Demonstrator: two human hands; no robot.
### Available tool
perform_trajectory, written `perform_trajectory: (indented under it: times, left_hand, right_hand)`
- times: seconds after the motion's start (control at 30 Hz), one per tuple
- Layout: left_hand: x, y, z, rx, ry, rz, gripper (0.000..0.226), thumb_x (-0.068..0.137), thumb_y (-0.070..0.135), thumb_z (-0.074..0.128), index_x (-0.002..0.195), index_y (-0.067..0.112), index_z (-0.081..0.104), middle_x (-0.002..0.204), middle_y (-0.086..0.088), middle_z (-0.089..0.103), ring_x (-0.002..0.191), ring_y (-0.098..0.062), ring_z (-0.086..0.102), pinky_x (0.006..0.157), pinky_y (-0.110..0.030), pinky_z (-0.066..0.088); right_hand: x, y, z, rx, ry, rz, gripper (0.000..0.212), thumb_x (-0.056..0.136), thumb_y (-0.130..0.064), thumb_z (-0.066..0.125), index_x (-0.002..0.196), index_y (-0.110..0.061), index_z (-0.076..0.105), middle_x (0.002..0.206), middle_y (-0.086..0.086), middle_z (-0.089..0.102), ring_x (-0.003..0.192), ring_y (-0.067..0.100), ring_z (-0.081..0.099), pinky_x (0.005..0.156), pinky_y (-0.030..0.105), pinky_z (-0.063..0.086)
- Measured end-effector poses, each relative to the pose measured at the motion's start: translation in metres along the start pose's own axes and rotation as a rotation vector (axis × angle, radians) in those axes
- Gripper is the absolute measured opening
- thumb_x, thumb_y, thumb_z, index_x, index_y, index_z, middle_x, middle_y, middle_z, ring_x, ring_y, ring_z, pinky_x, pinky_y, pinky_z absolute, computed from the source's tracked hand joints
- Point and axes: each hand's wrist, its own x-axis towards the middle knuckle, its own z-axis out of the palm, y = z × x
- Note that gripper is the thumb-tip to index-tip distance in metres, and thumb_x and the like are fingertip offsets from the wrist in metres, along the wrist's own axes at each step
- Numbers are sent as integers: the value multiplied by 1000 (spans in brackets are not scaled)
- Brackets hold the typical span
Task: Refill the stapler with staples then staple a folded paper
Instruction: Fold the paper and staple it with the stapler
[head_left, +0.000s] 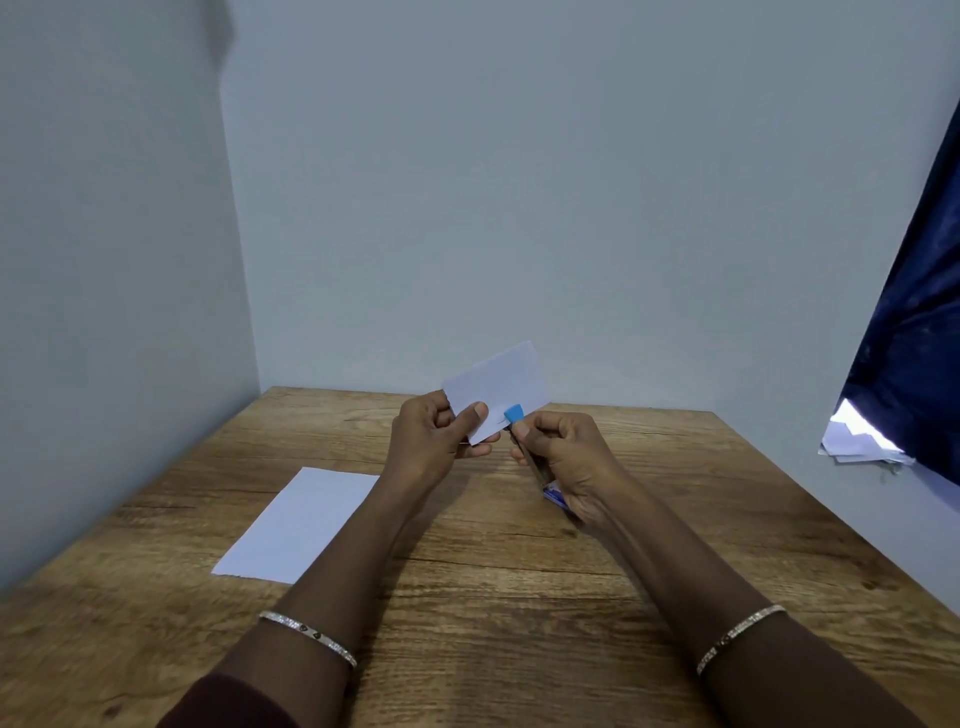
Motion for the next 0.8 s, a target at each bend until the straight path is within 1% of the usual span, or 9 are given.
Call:
perform_trajectory:
  times: [0.07,0.1,0.13,0.2,0.23,0.27,0.43,0.57,0.8]
  left_hand:
    - [-1,-1,0,-4,-2,-8,26,96,13,67,121,5,67,49,12,55,81,-24,79,70,-34,65]
    - [-1,0,0,-12,-5,-11,26,97,13,67,121,4,66,50,8,56,83,-26,79,70,-35,65]
    - [-1,0,0,-24,-5,-16,26,97,13,67,121,3,66,57,5,63,85,-27,79,70,-35,65]
    - [-1,2,-1,-43,8,-31,28,97,14,67,123,5,66,86,-4,79,86,-29,79,70,-35,65]
    - [-2,2,-1,-45,15,-38,28,97,14,67,123,5,66,97,-10,79,86,-29,79,69,-35,65]
    - [-2,3,-1,-45,22,-44,28,97,14,66,124,5,66,101,-13,78,86,-29,79,68,-34,65]
    - [-3,4,-1,-33,36,-61,32,97,14,67,126,1,64,103,-15,76,84,-29,79,66,-32,65]
    - [-2,4,-2,-31,47,-51,33,97,14,66,127,1,64,107,-17,76,83,-29,79,66,-32,65]
    - [-2,4,-2,-10,46,-41,33,97,13,66,127,2,65,103,-14,77,80,-26,79,64,-30,64]
  right_hand:
    - [-1,1,1,0,-5,-1,12,95,-8,67,90,-1,75,71,8,68,68,15,65,53,16,50]
    - [-2,2,0,15,-25,3,12,95,-10,66,92,-1,74,72,9,67,68,14,65,53,16,50]
    - [-3,2,-1,40,-53,11,14,96,-11,66,94,0,74,73,10,67,67,13,65,55,16,51]
    - [-3,0,-4,82,-108,26,17,97,-14,65,97,0,74,75,10,69,67,12,67,59,18,53]
    - [-3,-2,-5,88,-122,28,18,97,-16,64,98,0,74,76,10,69,68,11,68,61,19,53]
    - [-2,-3,-7,90,-128,23,20,97,-17,64,98,0,74,78,11,69,69,12,68,63,20,53]
    - [-1,-4,-12,104,-118,16,22,96,-15,65,102,4,73,80,13,70,71,14,70,68,22,56]
    - [0,-4,-14,115,-112,27,18,95,-14,67,99,1,75,80,12,71,73,15,71,72,24,59]
    - [0,-5,-16,86,-93,40,15,94,-14,69,100,-3,77,84,10,75,80,16,75,77,26,61]
